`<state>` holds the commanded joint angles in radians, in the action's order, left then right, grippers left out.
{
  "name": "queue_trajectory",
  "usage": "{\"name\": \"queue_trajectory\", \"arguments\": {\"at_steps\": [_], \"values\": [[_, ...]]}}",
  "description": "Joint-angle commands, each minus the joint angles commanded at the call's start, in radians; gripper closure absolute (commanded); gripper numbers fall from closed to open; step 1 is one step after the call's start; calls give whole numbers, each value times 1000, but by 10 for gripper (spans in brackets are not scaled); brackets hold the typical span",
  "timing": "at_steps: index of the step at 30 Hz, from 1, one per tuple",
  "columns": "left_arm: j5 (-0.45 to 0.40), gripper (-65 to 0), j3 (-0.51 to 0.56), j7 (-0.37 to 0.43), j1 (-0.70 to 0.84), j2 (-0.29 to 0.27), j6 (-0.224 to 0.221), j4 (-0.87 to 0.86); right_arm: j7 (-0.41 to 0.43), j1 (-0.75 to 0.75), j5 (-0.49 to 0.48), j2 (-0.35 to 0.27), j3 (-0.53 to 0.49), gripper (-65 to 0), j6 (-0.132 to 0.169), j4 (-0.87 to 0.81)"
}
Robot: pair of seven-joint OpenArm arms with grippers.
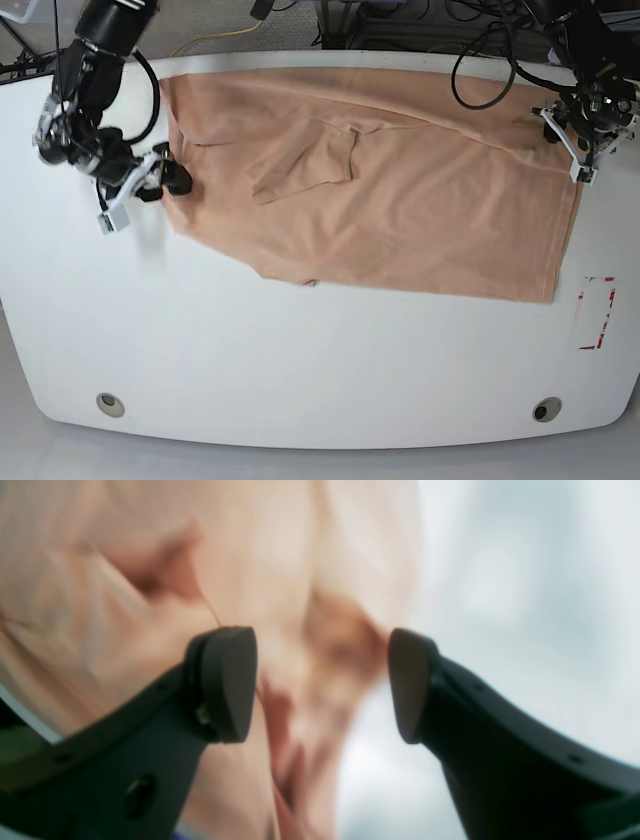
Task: Fold the T-shirt properly
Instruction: 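Release the right gripper and move it down the shirt side edge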
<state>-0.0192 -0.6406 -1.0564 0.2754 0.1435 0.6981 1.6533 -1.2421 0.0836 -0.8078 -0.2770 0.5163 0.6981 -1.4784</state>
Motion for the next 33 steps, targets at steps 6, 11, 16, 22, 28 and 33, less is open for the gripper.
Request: {"name": "queue_trajectory", "arguments": {"at_steps": [6,11,16,22,28,33], "values": [[0,-325,0,0,48,0,0,9,38,189,51,5,-89,-400,-15,146],[0,-325,0,0,87,-2,0,9,118,325,144,9,-189,-400,-16,290],[0,-325,3,-2,117,-2,0,9,245,402,166,9,-285,-400,-16,446],[0,-325,0,-2,143,-2,0,9,431,451,166,0,-423,-400,-22,617],[0,-325,0,-2,144,-2,0,9,574,451,166,6,-506,-400,-25,713],[0,-325,2,-2,141,-2,0,9,651,451,167,9,-540,-398,-25,799]]}}
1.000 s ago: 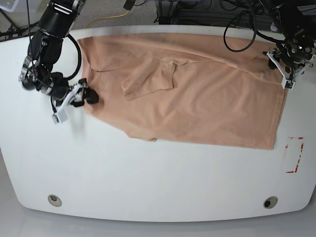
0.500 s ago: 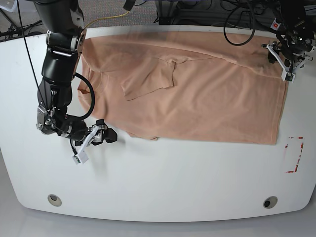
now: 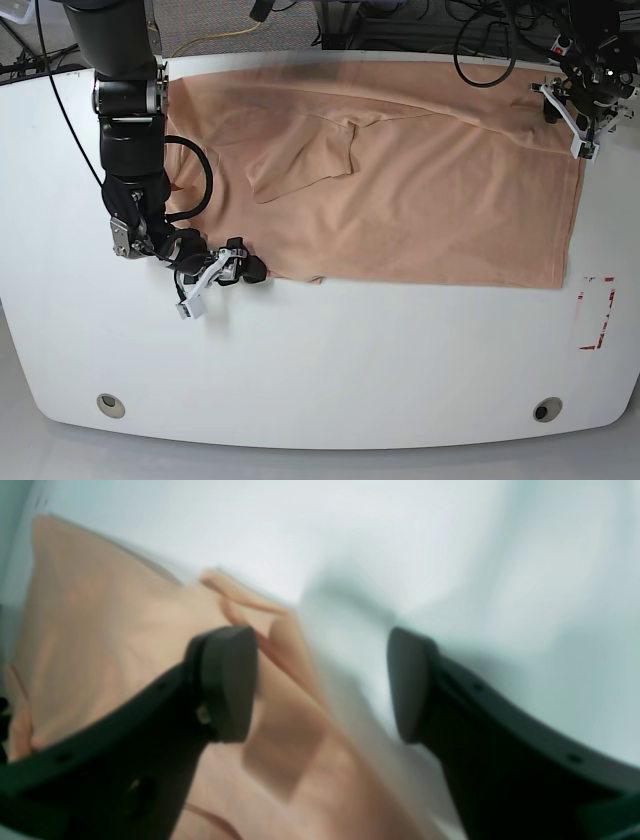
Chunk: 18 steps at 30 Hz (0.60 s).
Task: Fold the T-shirt properly
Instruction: 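Release the right gripper and move it down the shirt side edge, then grasp the shirt side edge with the right gripper near the hem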
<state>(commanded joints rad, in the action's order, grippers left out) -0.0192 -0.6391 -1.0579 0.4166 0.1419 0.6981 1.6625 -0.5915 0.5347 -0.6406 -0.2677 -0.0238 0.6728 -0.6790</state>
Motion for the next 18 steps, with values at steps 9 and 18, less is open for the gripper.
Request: {"name": "queue_trajectory", "arguments": {"at_steps": [9,18], "values": [[0,-325,0,0,0,0,0,-2,8,6,0,37,-64,-263,-5,5],[0,-325,0,0,0,2,0,-2,6,18,-5,63,-61,-212,-89,5]]}}
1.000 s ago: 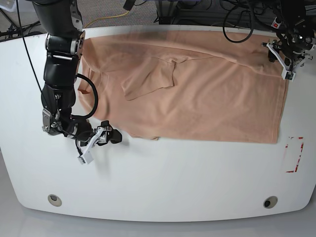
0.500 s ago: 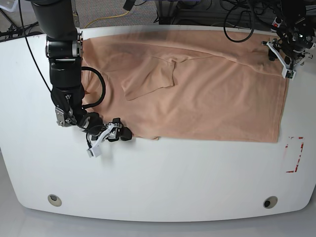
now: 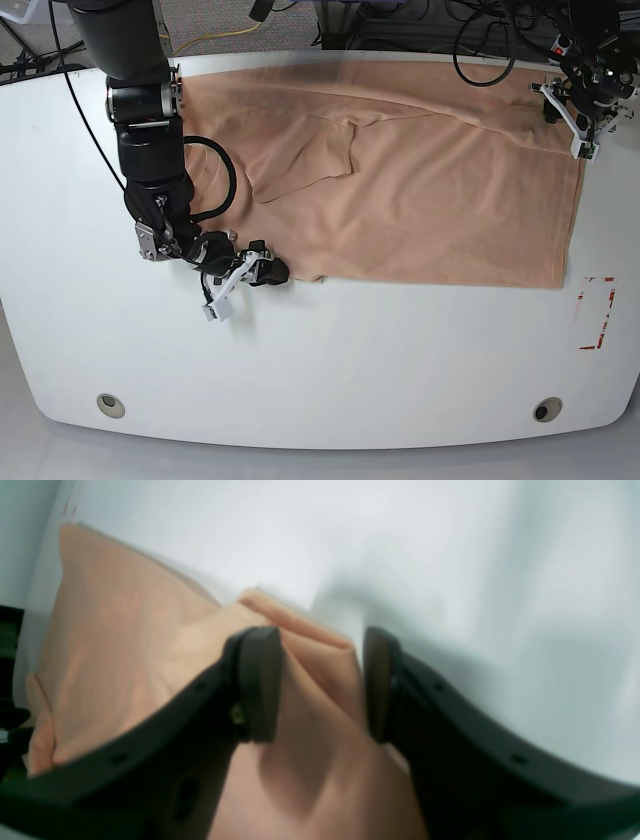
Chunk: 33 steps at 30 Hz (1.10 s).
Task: Fold the T-shirt properly
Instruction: 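Grasp the shirt side edge with the right gripper near the hem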
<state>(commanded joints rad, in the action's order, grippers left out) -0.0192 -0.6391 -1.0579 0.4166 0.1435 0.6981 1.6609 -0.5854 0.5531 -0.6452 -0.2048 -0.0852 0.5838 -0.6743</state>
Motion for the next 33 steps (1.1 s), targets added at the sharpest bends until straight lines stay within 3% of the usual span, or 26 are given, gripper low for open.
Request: {"name": "queue_trajectory", "arguments": {"at_steps": [5,9,18,23,30,33], "values": [[0,-325,0,0,-2,3,0,-3,0,15,-2,0,0,0,0,-2],[0,-325,5,0,-2,3,0,-5,-5,28,-8,-9,3,0,0,-25],[0,-325,6,0,-2,5,0,-5,-104,38,-3,-31,5,0,-3,-261],[0,-325,6,0,-2,5,0,-6,-107,69,0,-38,6,0,-3,-273],[0,-325,6,0,-2,5,0,-6,-110,71,-5,-66,100,-311,-3,-273],[0,-325,6,0,-2,5,0,-6,-110,68,2,-68,106,-385,-3,-273]]}}
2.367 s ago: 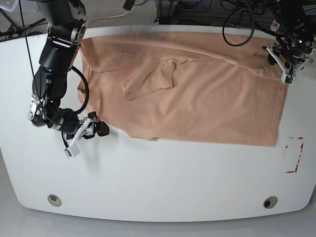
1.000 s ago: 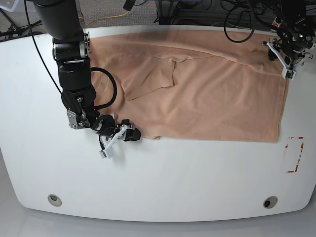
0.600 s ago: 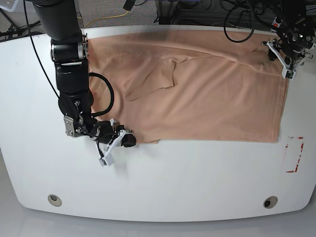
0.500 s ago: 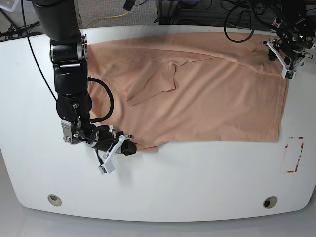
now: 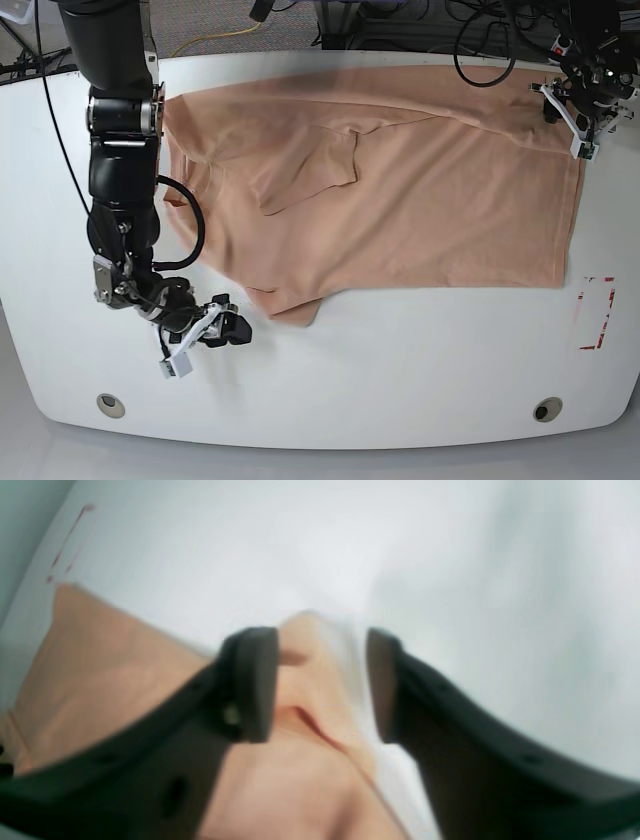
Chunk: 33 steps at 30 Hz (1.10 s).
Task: Fold the T-shirt properly
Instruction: 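Grasp the shirt side edge with the right gripper near the hem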
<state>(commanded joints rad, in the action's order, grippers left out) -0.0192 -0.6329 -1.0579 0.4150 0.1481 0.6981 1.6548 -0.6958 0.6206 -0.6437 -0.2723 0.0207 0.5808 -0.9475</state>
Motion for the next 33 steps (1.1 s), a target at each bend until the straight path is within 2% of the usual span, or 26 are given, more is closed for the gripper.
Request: {"name": "queue_trajectory", "arguments": {"at_steps": [6,9,12,15,19,25,27,29,31,32,33], "values": [[0,-325,0,0,-2,0,0,0,6,-35,14,-26,-2,-376,0,14],[0,-325,0,0,-2,0,0,0,25,-41,77,-21,0,-358,2,69],[0,-325,0,0,-2,-2,0,0,63,-43,97,3,0,-360,9,112],[0,-325,0,0,-2,-2,0,0,68,-43,95,12,0,-361,11,132],[0,-325,0,0,-2,0,0,0,72,-44,110,55,0,-363,9,133],[0,-325,0,0,-2,0,0,0,132,-46,253,129,2,-350,2,135],[0,-325,0,0,-2,-2,0,0,149,-46,293,143,3,-287,2,135],[0,-325,0,0,-2,-2,0,0,149,-46,313,147,3,-184,2,135],[0,-325,-2,0,-2,-2,0,0,141,-38,321,146,3,-30,2,127],[0,-325,-2,0,-2,-2,0,0,135,-35,322,144,3,0,2,126],[0,-325,-2,0,-2,-2,0,0,127,-23,325,144,3,0,2,124]]}}
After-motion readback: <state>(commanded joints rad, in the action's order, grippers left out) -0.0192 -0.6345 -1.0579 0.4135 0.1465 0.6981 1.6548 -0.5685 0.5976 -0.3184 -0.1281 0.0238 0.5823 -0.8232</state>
